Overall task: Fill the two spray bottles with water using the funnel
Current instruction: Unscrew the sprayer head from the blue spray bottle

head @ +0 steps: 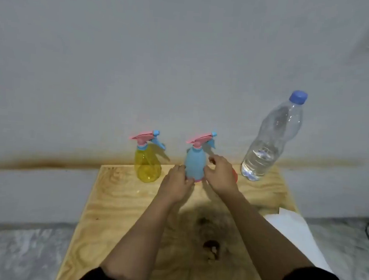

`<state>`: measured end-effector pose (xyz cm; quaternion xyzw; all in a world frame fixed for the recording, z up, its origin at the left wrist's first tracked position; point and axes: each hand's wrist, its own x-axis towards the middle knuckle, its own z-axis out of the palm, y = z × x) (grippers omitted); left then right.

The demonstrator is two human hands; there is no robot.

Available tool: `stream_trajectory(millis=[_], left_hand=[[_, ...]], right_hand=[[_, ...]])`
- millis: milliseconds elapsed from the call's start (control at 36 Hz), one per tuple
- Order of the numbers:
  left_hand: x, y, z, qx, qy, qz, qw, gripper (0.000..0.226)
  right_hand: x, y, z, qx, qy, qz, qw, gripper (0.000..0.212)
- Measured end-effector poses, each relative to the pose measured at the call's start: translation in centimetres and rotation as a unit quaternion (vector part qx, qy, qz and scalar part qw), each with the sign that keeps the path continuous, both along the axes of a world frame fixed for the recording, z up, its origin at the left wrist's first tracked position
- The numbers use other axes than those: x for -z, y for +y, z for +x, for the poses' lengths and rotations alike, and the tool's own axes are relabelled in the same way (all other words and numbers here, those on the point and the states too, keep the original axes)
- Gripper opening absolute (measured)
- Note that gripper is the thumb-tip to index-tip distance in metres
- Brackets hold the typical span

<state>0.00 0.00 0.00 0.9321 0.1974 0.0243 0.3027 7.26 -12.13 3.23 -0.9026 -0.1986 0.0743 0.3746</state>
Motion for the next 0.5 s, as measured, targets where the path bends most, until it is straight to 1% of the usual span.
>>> stream_trajectory(millis=[28, 83, 139, 167, 250, 278, 333, 389, 444, 500], left_hand=[[0.5, 0.1, 0.5, -0.01, -0.001, -0.009, 1.0, 0.048], [1.8, 0.3, 1.5, -0.03, -0.021, -0.026, 0.999, 0.048], [3.0, 0.5, 2.4, -0.051, -0.035, -0.037, 0.997, 0.051], [3.5, 0.5, 2.8, -0.054, -0.04, -0.042, 0.997, 0.053], [4.7, 0.5, 3.9, -0.075, -0.055, -0.045, 0.995, 0.056], [4.9, 0.5, 4.2, -0.071, -0.073, -0.027, 0.994, 0.055], [5.4, 0.4, 4.8, -0.026, -0.117, 0.017, 0.993, 0.051], [6.0, 0.6, 5.3, -0.019, -0.136, 0.003, 0.991, 0.052], [6.4, 0.5, 5.9, -0.029, -0.156, -0.005, 0.987, 0.058], [6.3, 0.4, 6.4, -0.031, -0.163, -0.034, 0.986, 0.064]], right_hand=[[0.3, 0.4, 0.3, 0.005, 0.002, 0.005, 1.0, 0.042], [1.4, 1.1, 0.8, 0.02, -0.043, 0.05, 0.998, 0.041], [2.8, 1.9, 1.3, 0.031, -0.061, 0.091, 0.994, 0.047], [3.7, 2.2, 1.6, 0.024, -0.067, 0.094, 0.993, 0.049], [4.3, 3.3, 2.6, 0.013, -0.076, 0.095, 0.992, 0.046], [4.5, 3.7, 2.9, 0.015, -0.076, 0.104, 0.992, 0.045], [4.6, 4.4, 3.5, 0.016, -0.071, 0.124, 0.99, 0.044], [4.9, 5.0, 4.0, 0.018, -0.07, 0.136, 0.988, 0.039], [5.0, 5.6, 4.4, 0.027, -0.078, 0.146, 0.986, 0.032], [5.1, 6.0, 4.8, 0.042, -0.08, 0.155, 0.984, 0.027]])
